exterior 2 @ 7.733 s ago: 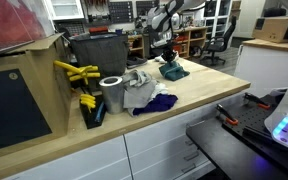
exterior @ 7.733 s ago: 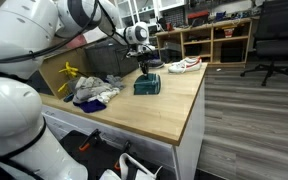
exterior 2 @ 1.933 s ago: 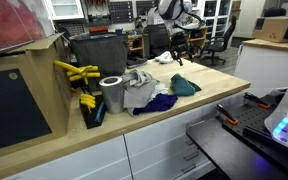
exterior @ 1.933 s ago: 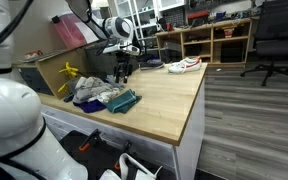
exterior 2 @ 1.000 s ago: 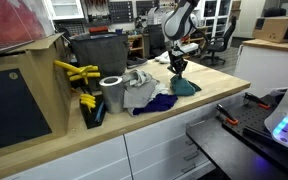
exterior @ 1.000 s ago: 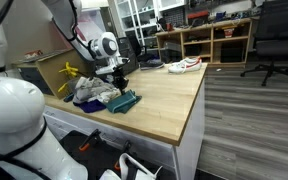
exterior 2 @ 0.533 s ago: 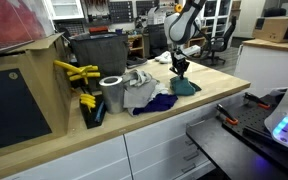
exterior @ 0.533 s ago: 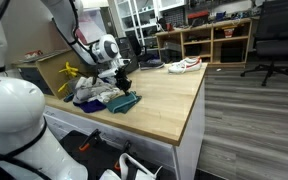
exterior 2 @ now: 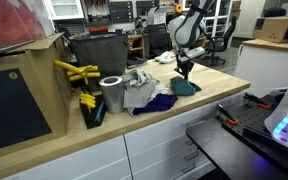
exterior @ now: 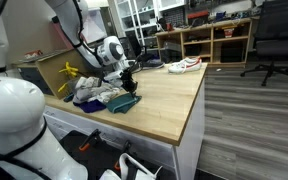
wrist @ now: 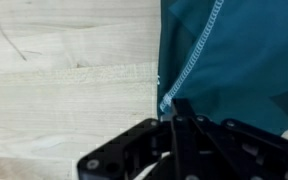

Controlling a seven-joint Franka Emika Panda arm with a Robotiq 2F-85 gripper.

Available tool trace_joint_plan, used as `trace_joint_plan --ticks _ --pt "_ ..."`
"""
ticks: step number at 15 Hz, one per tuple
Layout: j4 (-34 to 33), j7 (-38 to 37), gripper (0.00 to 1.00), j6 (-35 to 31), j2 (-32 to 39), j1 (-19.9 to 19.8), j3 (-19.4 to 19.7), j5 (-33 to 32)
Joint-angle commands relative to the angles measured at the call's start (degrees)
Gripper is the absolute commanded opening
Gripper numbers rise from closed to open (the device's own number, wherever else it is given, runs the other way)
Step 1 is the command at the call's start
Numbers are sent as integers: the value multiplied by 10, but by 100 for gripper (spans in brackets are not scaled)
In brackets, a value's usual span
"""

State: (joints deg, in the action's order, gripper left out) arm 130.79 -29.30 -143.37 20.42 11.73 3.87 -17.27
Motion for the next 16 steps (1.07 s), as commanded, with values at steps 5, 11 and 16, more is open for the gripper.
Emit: trace_joint_plan --ticks 5,11,16 --pt "2 -42 0 -31 16 13 10 -1" --pt "-26 -76 0 -47 43 14 24 5" --pt "-47 -87 0 -37 59 14 26 38"
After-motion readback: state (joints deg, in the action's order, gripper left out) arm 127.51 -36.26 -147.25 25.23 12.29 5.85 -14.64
